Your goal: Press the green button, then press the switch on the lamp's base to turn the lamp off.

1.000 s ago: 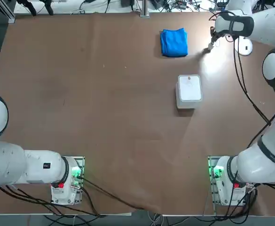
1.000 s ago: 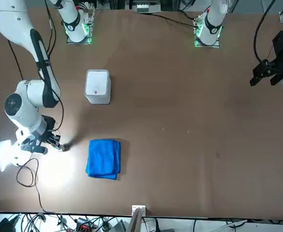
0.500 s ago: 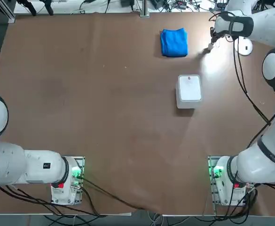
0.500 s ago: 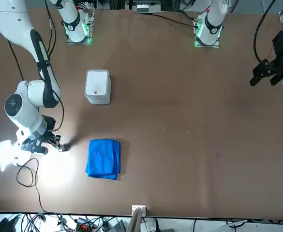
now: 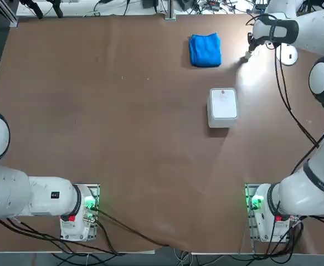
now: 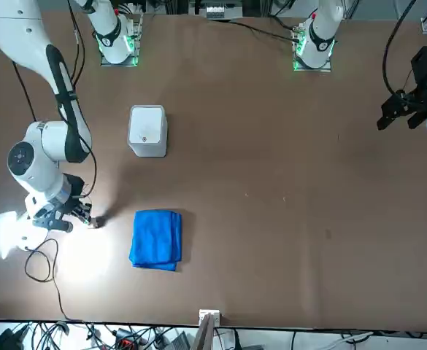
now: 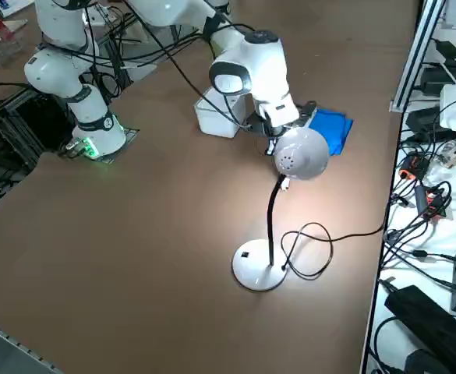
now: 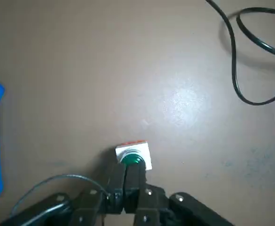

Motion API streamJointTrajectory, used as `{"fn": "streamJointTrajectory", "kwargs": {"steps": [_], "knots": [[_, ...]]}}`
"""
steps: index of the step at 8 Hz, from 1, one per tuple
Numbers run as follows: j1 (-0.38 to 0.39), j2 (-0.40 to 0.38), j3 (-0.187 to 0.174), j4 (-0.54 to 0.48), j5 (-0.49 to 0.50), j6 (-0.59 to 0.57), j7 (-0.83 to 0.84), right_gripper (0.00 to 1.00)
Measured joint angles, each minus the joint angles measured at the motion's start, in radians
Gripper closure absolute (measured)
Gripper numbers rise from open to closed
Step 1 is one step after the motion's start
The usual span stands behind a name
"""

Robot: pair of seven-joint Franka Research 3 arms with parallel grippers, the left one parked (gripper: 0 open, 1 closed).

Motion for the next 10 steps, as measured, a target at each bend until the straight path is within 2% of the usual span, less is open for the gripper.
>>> {"fn": "streamJointTrajectory", "kwargs": {"steps": [10], "knots": [[0.002,-0.001,0.001,0.026,0.000,-0.015,0.029,0.99]]}}
